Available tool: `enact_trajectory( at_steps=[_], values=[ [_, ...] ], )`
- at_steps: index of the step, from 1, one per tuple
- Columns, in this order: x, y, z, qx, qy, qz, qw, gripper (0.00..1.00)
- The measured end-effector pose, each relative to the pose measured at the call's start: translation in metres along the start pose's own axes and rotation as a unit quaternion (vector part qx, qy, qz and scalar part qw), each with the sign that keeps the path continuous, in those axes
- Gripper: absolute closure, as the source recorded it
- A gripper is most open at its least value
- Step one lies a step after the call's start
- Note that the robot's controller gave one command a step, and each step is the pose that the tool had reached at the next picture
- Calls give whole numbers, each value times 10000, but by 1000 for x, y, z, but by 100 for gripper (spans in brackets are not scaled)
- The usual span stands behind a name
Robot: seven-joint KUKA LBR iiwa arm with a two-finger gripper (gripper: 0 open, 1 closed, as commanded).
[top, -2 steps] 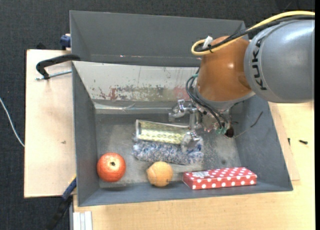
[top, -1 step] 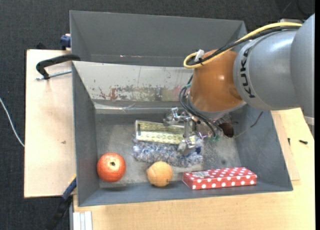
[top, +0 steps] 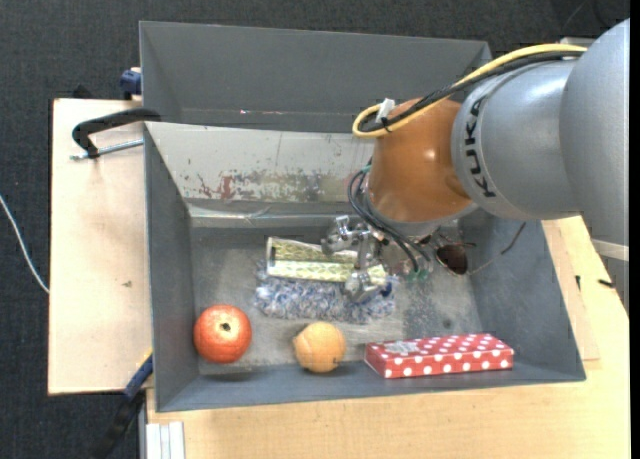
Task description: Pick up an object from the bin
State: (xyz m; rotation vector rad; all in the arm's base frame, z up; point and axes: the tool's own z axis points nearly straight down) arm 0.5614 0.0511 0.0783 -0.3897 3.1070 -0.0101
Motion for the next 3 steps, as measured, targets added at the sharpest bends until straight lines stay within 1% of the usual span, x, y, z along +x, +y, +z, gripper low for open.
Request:
enact_trajectory(
  at_steps=[2,3],
  values=[
    [1,0,-4,-4,1,2,10000,100],
    [0,1,-24,-21,-3,10,10000,100]
  ],
)
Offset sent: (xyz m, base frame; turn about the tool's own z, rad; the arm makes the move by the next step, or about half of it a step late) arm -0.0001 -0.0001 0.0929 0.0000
